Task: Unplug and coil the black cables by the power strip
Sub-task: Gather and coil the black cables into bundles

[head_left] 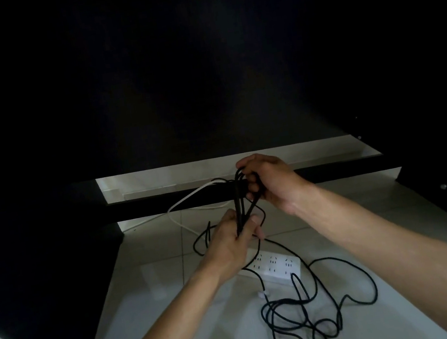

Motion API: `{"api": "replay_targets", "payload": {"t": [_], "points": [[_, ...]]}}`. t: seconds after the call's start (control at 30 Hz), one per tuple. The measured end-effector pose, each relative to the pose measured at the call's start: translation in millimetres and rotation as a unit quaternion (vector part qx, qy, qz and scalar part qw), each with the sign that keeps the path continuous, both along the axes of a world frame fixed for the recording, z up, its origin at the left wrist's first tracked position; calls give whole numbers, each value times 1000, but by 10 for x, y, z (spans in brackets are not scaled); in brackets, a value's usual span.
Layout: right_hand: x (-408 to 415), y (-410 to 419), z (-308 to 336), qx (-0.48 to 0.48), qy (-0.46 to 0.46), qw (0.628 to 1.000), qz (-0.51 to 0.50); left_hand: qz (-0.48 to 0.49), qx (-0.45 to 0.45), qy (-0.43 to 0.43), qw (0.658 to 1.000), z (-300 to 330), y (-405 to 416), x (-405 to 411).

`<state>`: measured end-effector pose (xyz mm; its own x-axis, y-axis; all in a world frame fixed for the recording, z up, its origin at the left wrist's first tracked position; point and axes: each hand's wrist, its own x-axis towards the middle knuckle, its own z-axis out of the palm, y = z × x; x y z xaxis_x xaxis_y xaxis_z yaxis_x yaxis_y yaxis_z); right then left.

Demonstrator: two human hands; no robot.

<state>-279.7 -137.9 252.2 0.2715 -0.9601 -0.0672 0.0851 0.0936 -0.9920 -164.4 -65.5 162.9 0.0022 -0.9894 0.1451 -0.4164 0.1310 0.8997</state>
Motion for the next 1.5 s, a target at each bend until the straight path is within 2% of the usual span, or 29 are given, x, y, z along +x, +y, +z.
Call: {"api": "replay_targets", "payload": {"t": [0.2,0.33,0.43,0.53,0.63,0.73,0.9,1.0,1.07,1.1,1.13,1.2,1.23,1.3,1.37,1.5], "points": [[-73,-121,-70,-20,35,999,-14,-13,-2,139,990,72,46,-59],[-132,-136,-115,-19,51,998,-15,1,-9,156,988,204,66,-40],[-161,-155,-145,-14,17,1000,0,-27,25,227,973,241,75,-54],[-131,-92,-224,22,-21,998,51,-18,49,310,949,270,98,-85],[-70,116,-481,83,15,982,172,17,35,343,939,306,42,-26],[-76,345,-730,82,135,937,311,44,25,346,937,308,-43,101],[-251,380,-742,2,413,819,399,92,2,179,980,216,-100,375],[-437,175,-656,-74,560,733,378,121,5,119,985,125,-101,522],[-541,55,-503,-124,626,709,301,126,-8,74,989,66,-79,574],[-573,7,-417,-146,631,720,250,125,-14,49,991,39,-65,581],[-589,-14,-315,-157,609,753,193,121,-19,33,992,23,-46,574],[-582,-52,-149,-153,503,842,116,112,-22,27,993,-1,-30,527],[-547,-49,-81,-142,436,882,112,106,-26,26,994,-5,-33,497],[-430,9,29,-125,306,934,135,93,-28,31,995,7,-28,420],[-300,72,97,-123,218,957,144,67,-24,51,996,39,13,336],[-119,153,169,-92,95,977,168,12,-58,67,996,101,76,124]]}}
